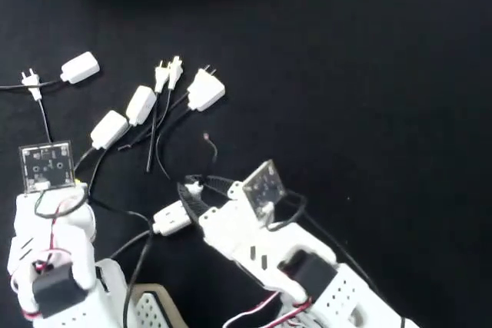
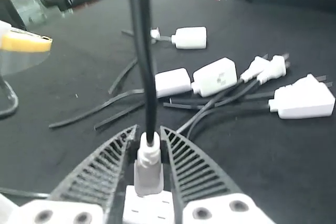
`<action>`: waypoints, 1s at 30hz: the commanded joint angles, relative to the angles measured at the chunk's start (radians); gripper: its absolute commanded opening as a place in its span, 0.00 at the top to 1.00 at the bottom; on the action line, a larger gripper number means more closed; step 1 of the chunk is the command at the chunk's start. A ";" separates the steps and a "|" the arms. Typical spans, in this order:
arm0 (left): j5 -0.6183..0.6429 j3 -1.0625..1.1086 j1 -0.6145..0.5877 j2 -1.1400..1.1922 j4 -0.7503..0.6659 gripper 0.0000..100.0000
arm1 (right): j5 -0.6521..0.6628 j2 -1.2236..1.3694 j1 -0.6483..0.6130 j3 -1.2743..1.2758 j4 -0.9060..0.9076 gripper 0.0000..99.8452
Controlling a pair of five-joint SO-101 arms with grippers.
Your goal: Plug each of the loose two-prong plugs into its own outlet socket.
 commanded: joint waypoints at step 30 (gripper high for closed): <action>0.012 0.262 -0.070 -0.005 -0.118 0.97 | -0.094 0.840 0.035 -0.153 -0.517 0.99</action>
